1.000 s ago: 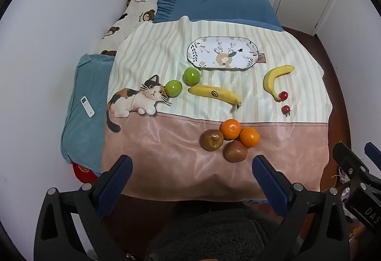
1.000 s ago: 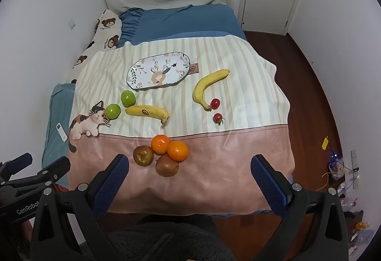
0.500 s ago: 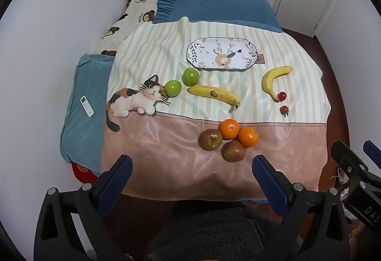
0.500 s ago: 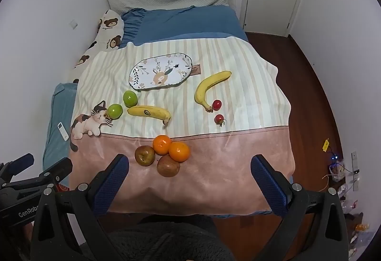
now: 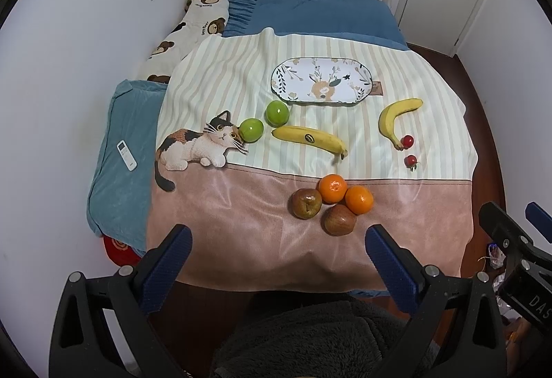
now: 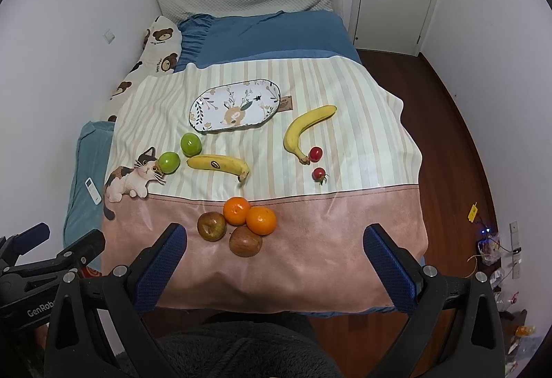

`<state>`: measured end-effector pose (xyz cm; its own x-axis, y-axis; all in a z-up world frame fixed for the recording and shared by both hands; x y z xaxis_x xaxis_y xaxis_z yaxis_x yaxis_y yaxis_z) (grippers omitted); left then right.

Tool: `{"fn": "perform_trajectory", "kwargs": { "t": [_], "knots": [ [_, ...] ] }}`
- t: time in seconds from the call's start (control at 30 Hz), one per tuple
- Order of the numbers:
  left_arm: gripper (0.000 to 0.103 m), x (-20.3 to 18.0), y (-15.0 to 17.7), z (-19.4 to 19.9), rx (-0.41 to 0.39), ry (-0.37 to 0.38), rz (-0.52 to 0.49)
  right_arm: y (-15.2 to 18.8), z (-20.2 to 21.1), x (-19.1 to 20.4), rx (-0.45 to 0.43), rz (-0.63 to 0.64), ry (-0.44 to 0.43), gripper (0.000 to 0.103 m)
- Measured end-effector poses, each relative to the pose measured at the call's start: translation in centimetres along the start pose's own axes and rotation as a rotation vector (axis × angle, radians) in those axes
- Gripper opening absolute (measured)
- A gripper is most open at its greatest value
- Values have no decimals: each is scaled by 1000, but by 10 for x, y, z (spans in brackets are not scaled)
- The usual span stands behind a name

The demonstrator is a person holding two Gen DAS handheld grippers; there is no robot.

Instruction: Organize fruits

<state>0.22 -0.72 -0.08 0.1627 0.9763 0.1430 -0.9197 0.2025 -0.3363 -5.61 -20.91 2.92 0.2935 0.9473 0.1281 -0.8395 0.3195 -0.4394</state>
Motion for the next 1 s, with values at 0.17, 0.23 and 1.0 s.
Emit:
{"fn": "perform_trajectory", "kwargs": {
  "t": [0.17,0.23,1.0],
  "knots": [
    [103,0,-2,3,-2,1,0,0,1,0,-4,0,1,103],
    [103,0,-1,3,-3,3,2,0,1,1,-5,1,0,103],
    [103,11,-16,16,-14,5,12,-5,5,10,-12,15,-13,103]
  ]
}}
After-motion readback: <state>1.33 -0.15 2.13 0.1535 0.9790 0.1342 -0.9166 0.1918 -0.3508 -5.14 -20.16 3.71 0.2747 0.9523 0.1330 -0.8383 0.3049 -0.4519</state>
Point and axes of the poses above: each gripper's, at about its wrist camera, not at the fingertips, and z roughly against the way its jaws point, x to its left, y to its underside, the point moved 1 cm from there along -z, roughly the way its jaws point, and after that the axes turned 5 degrees about -y, right-handed, at the moved point
